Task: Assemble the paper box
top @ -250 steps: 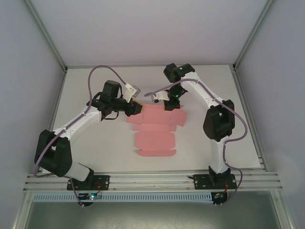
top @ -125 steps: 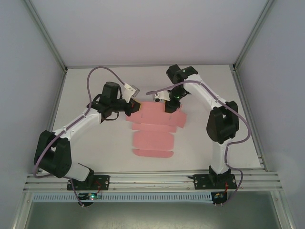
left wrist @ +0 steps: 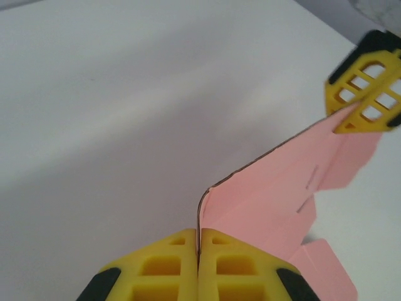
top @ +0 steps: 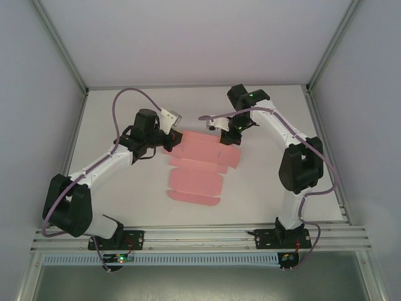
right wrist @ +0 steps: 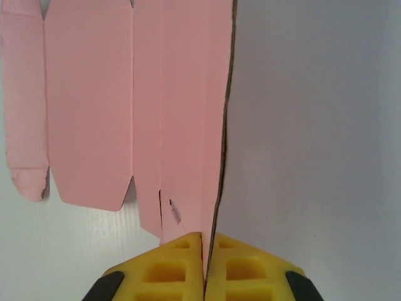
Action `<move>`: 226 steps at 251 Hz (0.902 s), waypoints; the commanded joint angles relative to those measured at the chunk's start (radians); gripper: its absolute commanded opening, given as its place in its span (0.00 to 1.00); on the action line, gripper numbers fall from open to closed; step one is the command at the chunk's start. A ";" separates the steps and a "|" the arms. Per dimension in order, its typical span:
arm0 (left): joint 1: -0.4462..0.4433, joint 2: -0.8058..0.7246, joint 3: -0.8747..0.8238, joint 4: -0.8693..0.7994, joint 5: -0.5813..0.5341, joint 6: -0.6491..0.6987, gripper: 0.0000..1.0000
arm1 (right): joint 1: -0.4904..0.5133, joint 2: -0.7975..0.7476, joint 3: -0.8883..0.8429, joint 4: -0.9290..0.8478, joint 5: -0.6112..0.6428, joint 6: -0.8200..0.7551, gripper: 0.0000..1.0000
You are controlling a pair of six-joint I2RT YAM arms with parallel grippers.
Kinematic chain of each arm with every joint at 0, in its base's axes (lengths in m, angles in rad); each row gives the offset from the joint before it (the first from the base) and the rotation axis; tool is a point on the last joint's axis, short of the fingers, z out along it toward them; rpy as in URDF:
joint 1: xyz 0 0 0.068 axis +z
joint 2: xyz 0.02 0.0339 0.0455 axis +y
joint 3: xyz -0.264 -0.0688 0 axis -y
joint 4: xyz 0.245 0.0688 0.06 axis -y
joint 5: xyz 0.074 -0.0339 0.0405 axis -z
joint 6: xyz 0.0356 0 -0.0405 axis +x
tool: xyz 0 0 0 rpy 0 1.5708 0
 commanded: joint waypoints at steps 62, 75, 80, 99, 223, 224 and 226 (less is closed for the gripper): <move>-0.221 0.063 0.004 0.242 -0.639 -0.347 0.00 | 0.174 -0.238 -0.290 0.520 0.302 0.387 0.00; -0.233 0.083 0.010 0.261 -0.658 -0.379 0.00 | 0.187 -0.258 -0.308 0.551 0.331 0.451 0.00; -0.240 0.091 0.011 0.273 -0.659 -0.378 0.03 | 0.190 -0.264 -0.313 0.562 0.341 0.480 0.00; -0.269 0.127 0.013 0.315 -0.692 -0.369 0.04 | 0.196 -0.276 -0.327 0.589 0.354 0.569 0.00; -0.281 0.033 -0.036 0.125 -0.747 -0.356 0.65 | 0.231 -0.330 -0.484 0.761 0.696 0.499 0.00; -0.280 0.028 -0.038 0.124 -0.747 -0.357 0.66 | 0.231 -0.331 -0.486 0.764 0.698 0.496 0.00; -0.279 0.020 -0.044 0.122 -0.746 -0.358 0.69 | 0.231 -0.332 -0.493 0.770 0.705 0.492 0.00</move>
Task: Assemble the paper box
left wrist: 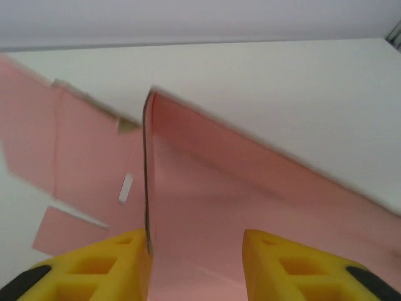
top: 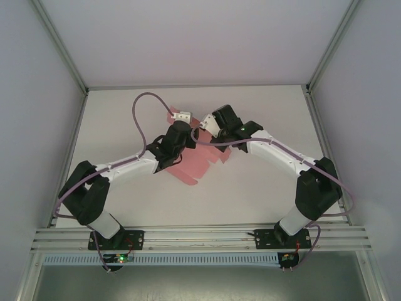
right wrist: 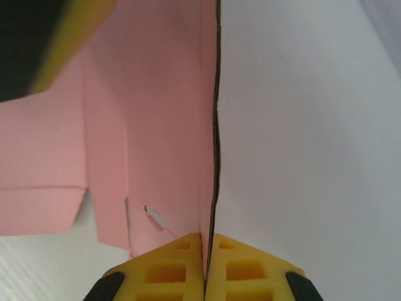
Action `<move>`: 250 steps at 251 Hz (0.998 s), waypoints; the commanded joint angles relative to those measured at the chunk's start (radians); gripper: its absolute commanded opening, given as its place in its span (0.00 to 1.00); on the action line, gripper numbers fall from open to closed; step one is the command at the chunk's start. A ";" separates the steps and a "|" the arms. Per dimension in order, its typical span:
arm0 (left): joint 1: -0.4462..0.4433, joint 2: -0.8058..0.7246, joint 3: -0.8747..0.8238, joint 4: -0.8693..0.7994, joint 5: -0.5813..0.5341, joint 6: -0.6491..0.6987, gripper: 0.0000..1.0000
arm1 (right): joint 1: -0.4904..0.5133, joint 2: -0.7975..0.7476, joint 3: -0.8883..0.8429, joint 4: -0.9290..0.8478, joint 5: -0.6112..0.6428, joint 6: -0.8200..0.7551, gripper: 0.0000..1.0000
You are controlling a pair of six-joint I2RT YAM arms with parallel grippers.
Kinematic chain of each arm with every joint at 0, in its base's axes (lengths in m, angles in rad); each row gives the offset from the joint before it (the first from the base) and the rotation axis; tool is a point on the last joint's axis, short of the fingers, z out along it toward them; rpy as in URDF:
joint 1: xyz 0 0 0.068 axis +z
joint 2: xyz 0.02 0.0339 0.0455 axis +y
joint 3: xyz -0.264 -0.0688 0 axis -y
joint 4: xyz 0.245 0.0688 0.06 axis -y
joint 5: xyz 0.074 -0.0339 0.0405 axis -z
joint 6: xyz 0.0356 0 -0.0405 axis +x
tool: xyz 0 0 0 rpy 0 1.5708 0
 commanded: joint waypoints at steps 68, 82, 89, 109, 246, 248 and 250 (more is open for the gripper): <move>0.177 -0.371 -0.194 -0.250 0.012 -0.120 1.00 | 0.058 -0.046 -0.180 0.339 0.346 -0.299 0.00; 0.234 -0.388 -0.208 -0.274 0.041 -0.133 1.00 | 0.064 -0.037 -0.183 0.364 0.384 -0.306 0.00; 0.265 -0.388 -0.213 -0.282 0.062 -0.144 1.00 | 0.062 -0.032 -0.181 0.360 0.384 -0.308 0.00; 0.357 -0.358 -0.224 -0.278 0.195 -0.171 1.00 | 0.064 -0.017 -0.190 0.380 0.386 -0.340 0.00; 0.463 0.098 -0.031 -0.042 0.697 -0.067 1.00 | 0.012 -0.026 -0.278 0.554 0.177 -0.442 0.00; 0.463 0.099 -0.030 -0.038 0.697 -0.064 1.00 | 0.010 -0.032 -0.278 0.550 0.167 -0.441 0.00; 0.464 0.101 -0.032 -0.035 0.697 -0.062 1.00 | 0.008 -0.037 -0.278 0.545 0.155 -0.442 0.00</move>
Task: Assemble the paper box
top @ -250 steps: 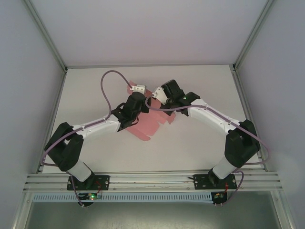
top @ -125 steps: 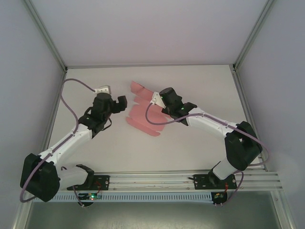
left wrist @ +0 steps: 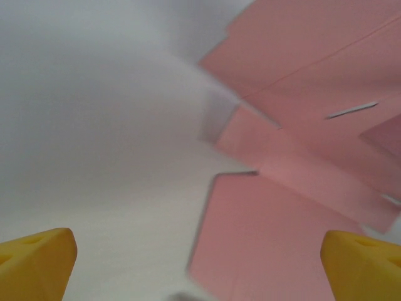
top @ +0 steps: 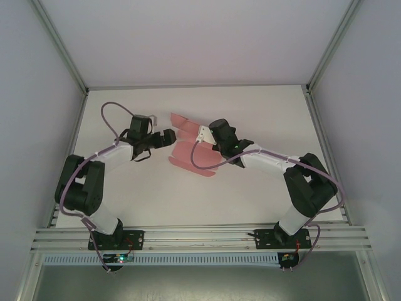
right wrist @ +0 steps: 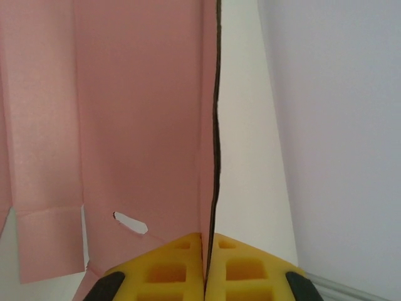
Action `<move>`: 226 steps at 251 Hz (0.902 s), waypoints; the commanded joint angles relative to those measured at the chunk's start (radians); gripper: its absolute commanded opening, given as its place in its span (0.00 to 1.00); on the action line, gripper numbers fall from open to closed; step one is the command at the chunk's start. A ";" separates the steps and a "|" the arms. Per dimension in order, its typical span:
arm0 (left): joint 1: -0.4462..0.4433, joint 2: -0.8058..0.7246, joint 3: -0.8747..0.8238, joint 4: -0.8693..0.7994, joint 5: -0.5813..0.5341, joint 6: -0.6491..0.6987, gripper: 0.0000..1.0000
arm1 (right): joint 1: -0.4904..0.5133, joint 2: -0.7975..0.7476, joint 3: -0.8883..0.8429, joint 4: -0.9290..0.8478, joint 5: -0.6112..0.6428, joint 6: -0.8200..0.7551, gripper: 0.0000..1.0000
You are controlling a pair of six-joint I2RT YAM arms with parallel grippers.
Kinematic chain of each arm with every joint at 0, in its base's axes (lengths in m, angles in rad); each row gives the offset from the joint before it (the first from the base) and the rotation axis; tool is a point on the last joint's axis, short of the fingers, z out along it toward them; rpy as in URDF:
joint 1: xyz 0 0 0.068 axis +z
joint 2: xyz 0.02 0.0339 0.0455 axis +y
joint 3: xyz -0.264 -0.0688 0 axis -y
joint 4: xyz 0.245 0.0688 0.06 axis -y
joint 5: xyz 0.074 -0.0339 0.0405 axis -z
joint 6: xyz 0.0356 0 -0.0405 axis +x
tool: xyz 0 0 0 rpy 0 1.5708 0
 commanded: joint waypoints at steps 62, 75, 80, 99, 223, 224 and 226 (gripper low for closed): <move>0.013 -0.016 -0.042 0.215 0.177 0.146 0.95 | -0.139 -0.235 -0.013 -0.149 -0.563 0.017 0.00; 0.016 -0.026 -0.050 0.226 0.192 0.162 0.92 | -0.149 -0.243 -0.012 -0.175 -0.607 0.008 0.00; 0.018 -0.028 -0.052 0.229 0.197 0.164 0.90 | -0.150 -0.244 -0.009 -0.192 -0.619 0.002 0.00; 0.024 -0.030 -0.053 0.240 0.235 0.164 0.82 | -0.152 -0.232 0.008 -0.234 -0.626 -0.004 0.00; 0.031 -0.009 -0.058 0.309 0.345 0.155 0.54 | -0.194 -0.248 0.014 -0.243 -0.688 0.027 0.00; 0.031 -0.008 -0.059 0.311 0.346 0.154 0.54 | -0.196 -0.250 0.014 -0.243 -0.688 0.028 0.00; 0.031 -0.008 -0.060 0.313 0.347 0.154 0.53 | -0.197 -0.249 0.014 -0.243 -0.689 0.028 0.00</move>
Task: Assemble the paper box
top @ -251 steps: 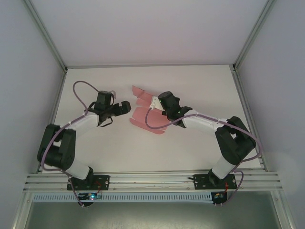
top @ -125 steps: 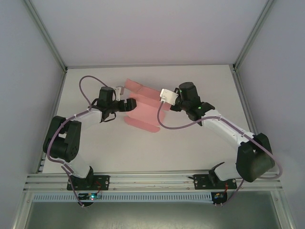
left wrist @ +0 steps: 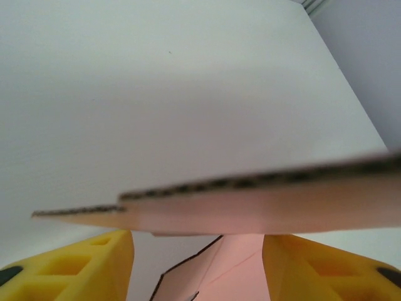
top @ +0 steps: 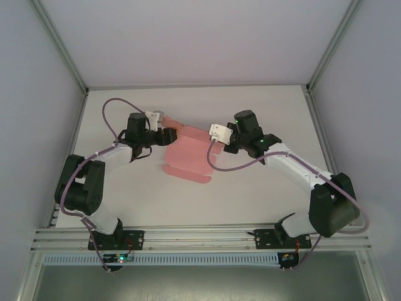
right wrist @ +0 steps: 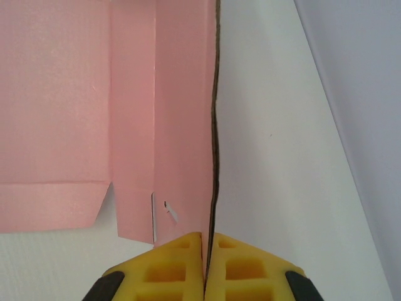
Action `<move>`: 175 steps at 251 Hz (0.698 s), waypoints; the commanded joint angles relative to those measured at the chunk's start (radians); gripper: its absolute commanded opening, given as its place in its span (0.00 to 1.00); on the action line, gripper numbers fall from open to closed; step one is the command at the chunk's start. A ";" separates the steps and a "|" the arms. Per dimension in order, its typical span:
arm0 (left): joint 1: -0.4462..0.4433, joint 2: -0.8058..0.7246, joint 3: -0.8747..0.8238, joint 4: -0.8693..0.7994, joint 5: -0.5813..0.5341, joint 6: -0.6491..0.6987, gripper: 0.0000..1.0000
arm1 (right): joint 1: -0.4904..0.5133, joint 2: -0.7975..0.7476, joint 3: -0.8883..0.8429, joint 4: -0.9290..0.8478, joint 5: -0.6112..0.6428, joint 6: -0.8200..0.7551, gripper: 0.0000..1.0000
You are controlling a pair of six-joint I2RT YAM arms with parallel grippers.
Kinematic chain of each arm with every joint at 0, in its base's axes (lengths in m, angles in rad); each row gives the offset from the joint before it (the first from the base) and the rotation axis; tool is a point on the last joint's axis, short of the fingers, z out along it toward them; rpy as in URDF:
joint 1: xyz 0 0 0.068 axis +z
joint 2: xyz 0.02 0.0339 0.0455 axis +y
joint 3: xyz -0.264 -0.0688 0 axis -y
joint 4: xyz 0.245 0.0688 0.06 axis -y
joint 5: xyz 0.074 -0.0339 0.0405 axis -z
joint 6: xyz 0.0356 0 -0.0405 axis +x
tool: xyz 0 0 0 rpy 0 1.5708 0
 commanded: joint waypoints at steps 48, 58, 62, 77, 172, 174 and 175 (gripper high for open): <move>0.013 -0.013 -0.016 0.074 0.082 0.011 0.46 | -0.030 -0.024 0.030 -0.008 -0.063 0.033 0.00; 0.013 -0.015 -0.023 0.074 0.077 0.010 0.43 | -0.031 -0.022 0.035 -0.011 -0.061 0.036 0.00; 0.013 -0.017 -0.025 0.073 0.076 0.011 0.42 | -0.032 -0.021 0.037 -0.012 -0.058 0.040 0.00; 0.013 -0.023 -0.032 0.066 0.071 0.008 0.42 | -0.034 -0.018 0.045 -0.017 -0.053 0.052 0.00; 0.001 -0.051 -0.101 0.128 0.032 -0.016 0.33 | -0.040 -0.003 0.073 -0.050 -0.067 0.081 0.00; 0.000 -0.050 -0.101 0.131 0.032 -0.016 0.33 | -0.039 -0.006 0.073 -0.051 -0.067 0.082 0.00; 0.001 -0.050 -0.100 0.132 0.033 -0.016 0.33 | -0.040 -0.005 0.073 -0.051 -0.067 0.082 0.00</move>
